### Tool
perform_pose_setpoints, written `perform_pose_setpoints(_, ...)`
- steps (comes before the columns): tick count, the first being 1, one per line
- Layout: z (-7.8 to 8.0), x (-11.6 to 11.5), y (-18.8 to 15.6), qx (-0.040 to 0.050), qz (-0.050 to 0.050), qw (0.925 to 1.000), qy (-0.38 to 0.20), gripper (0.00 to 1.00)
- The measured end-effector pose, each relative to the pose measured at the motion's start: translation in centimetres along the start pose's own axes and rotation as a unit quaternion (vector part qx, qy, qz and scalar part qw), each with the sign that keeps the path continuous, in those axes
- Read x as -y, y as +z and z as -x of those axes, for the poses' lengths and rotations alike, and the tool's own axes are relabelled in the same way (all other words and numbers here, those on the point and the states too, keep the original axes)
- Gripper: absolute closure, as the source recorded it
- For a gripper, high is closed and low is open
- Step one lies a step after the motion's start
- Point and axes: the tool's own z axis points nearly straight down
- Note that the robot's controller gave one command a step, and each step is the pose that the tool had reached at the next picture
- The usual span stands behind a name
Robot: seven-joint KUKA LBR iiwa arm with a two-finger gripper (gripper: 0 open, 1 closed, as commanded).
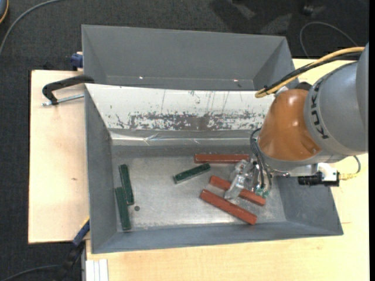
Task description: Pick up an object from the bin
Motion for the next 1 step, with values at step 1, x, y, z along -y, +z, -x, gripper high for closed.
perform_pose_setpoints(1, -1.32, -2.34, -13.06, 0.0032, 0.002, 0.9996, 0.026, 1.00)
